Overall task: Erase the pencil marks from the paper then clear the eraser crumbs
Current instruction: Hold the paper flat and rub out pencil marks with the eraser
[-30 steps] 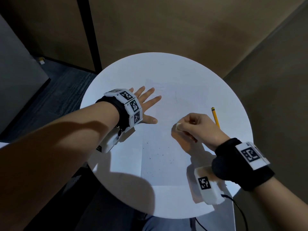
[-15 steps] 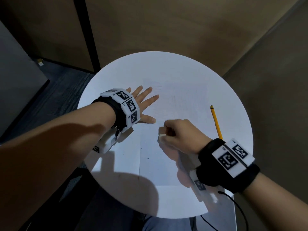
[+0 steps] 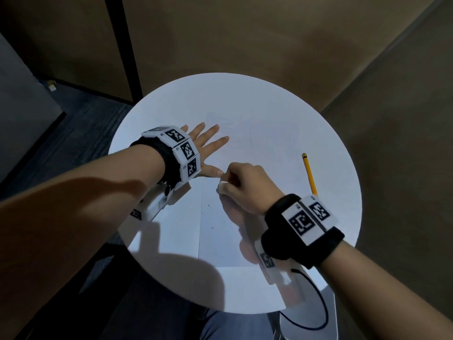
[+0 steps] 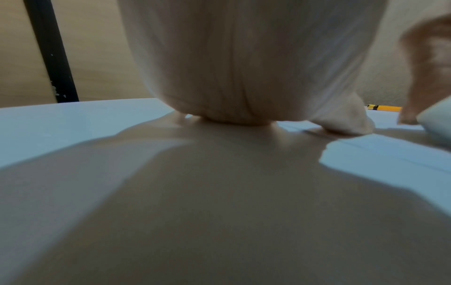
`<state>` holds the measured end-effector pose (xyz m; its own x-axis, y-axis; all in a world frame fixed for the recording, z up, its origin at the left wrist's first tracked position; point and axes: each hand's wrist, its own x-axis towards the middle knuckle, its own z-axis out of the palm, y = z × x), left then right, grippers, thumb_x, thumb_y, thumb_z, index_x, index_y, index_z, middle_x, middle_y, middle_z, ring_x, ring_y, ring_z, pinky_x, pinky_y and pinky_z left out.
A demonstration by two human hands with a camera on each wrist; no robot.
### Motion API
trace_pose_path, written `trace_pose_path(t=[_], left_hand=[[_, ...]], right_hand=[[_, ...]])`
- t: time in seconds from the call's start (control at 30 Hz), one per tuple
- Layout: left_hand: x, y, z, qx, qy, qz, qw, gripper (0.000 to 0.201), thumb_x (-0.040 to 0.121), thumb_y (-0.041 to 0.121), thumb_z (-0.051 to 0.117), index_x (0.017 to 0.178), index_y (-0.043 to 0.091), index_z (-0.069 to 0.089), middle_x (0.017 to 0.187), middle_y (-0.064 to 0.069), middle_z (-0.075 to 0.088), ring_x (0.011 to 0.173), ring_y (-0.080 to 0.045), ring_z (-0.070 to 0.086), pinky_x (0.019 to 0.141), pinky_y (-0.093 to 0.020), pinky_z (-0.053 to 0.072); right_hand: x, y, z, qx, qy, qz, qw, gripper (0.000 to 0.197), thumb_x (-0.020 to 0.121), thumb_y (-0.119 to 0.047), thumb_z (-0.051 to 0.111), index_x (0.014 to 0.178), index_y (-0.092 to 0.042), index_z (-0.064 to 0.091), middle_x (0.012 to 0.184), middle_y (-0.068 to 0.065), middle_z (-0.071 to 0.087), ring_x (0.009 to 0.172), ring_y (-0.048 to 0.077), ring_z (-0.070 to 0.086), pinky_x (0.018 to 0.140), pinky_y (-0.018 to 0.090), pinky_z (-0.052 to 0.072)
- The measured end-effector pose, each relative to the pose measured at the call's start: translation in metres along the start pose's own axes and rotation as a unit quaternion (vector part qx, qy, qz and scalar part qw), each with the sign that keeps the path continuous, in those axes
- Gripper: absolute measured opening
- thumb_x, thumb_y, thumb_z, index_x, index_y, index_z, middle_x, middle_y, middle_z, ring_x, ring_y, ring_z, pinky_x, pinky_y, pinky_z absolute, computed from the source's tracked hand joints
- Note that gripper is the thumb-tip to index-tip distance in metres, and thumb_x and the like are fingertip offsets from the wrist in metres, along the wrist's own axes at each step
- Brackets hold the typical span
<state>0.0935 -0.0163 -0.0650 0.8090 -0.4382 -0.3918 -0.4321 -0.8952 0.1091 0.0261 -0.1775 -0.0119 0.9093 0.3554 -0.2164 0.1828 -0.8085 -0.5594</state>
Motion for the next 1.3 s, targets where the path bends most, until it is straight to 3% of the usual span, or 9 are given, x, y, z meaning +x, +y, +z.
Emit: trace_pose_path(t=[0.13, 0.23, 0.3, 0.47, 0.57, 0.63, 0.73, 0.83, 1.3], left_hand=[[0.001, -0.001, 0.0, 0.006, -0.001, 0.0, 1.0, 0.087, 0.081, 0.076, 0.028, 0.147, 0.039, -0.015, 0.156, 0.006, -0.023, 0.145, -0.025, -0.016, 0.115, -0.048, -0.006], [0.002, -0.002, 0.0, 0.004, -0.003, 0.0, 1.0, 0.088, 0.08, 0.077, 0.028, 0.147, 0.039, -0.015, 0.156, 0.006, -0.023, 0.145, -0.024, -0.015, 0.115, -0.049, -0.005], [0.004, -0.002, 0.001, 0.003, -0.001, -0.003, 1.0, 0.087, 0.08, 0.077, 0.029, 0.147, 0.04, -0.015, 0.156, 0.006, -0.023, 0.145, -0.024, -0.015, 0.115, -0.048, -0.005], [0.006, -0.004, 0.004, 0.006, 0.002, -0.002, 1.0, 0.09, 0.075, 0.08, 0.024, 0.145, 0.041, -0.017, 0.156, 0.007, -0.023, 0.145, -0.023, -0.015, 0.115, -0.048, -0.005], [0.006, -0.005, 0.004, 0.012, 0.002, -0.002, 1.0, 0.09, 0.074, 0.08, 0.022, 0.145, 0.041, -0.018, 0.156, 0.007, -0.023, 0.145, -0.024, -0.015, 0.115, -0.048, -0.005], [0.005, -0.005, 0.004, 0.007, 0.003, -0.002, 1.0, 0.091, 0.072, 0.08, 0.02, 0.145, 0.041, -0.017, 0.156, 0.007, -0.023, 0.145, -0.023, -0.014, 0.115, -0.047, -0.005], [0.004, -0.004, 0.003, 0.006, -0.002, 0.0, 1.0, 0.093, 0.069, 0.081, 0.018, 0.145, 0.041, -0.017, 0.156, 0.007, -0.023, 0.145, -0.024, -0.015, 0.115, -0.048, -0.005], [0.004, -0.004, 0.002, 0.007, -0.007, -0.001, 1.0, 0.092, 0.072, 0.081, 0.021, 0.146, 0.041, -0.017, 0.156, 0.006, -0.024, 0.145, -0.024, -0.016, 0.114, -0.048, -0.006], [0.002, -0.001, 0.0, 0.004, -0.01, -0.004, 1.0, 0.088, 0.079, 0.079, 0.024, 0.145, 0.041, -0.019, 0.155, 0.007, -0.026, 0.144, -0.023, -0.018, 0.114, -0.047, -0.009]], right_hand=[[-0.022, 0.007, 0.004, -0.022, -0.043, -0.031, 0.998, 0.032, 0.089, -0.015, 0.054, 0.064, -0.027, 0.037, 0.062, -0.015, 0.045, 0.058, 0.006, 0.042, 0.054, 0.012, 0.033], [-0.025, 0.017, -0.006, 0.039, -0.103, 0.016, 0.994, 0.021, 0.085, -0.016, 0.061, 0.067, -0.021, 0.052, 0.065, -0.01, 0.057, 0.058, 0.002, 0.049, 0.057, 0.008, 0.038], [-0.023, 0.025, -0.012, 0.171, -0.055, 0.072, 0.981, 0.013, 0.087, -0.014, 0.062, 0.076, -0.014, 0.057, 0.065, -0.002, 0.065, 0.055, 0.01, 0.055, 0.06, 0.021, 0.046], [-0.018, 0.039, -0.023, 0.466, 0.069, 0.196, 0.86, 0.009, 0.096, -0.008, 0.048, 0.088, -0.005, 0.048, 0.064, 0.009, 0.055, 0.049, 0.022, 0.05, 0.045, 0.027, 0.042], [-0.012, 0.041, -0.019, 0.549, 0.104, 0.219, 0.8, 0.005, 0.097, -0.006, 0.046, 0.092, -0.007, 0.048, 0.068, 0.015, 0.05, 0.043, 0.021, 0.044, 0.05, 0.031, 0.039], [-0.009, 0.041, -0.016, 0.533, 0.113, 0.208, 0.812, 0.004, 0.095, -0.003, 0.049, 0.094, -0.007, 0.048, 0.066, 0.015, 0.051, 0.041, 0.019, 0.044, 0.051, 0.031, 0.04], [-0.005, 0.039, -0.013, 0.429, 0.084, 0.177, 0.882, 0.007, 0.091, -0.004, 0.055, 0.095, -0.004, 0.05, 0.065, 0.014, 0.058, 0.041, 0.019, 0.049, 0.049, 0.03, 0.046], [-0.003, 0.036, -0.013, 0.366, 0.06, 0.159, 0.915, 0.006, 0.087, -0.005, 0.059, 0.084, -0.003, 0.054, 0.062, 0.011, 0.061, 0.041, 0.016, 0.051, 0.048, 0.03, 0.047], [-0.004, 0.04, -0.008, 0.185, 0.05, 0.096, 0.977, 0.015, 0.089, -0.018, 0.059, 0.075, -0.015, 0.054, 0.059, 0.001, 0.063, 0.048, 0.009, 0.055, 0.049, 0.022, 0.044]])
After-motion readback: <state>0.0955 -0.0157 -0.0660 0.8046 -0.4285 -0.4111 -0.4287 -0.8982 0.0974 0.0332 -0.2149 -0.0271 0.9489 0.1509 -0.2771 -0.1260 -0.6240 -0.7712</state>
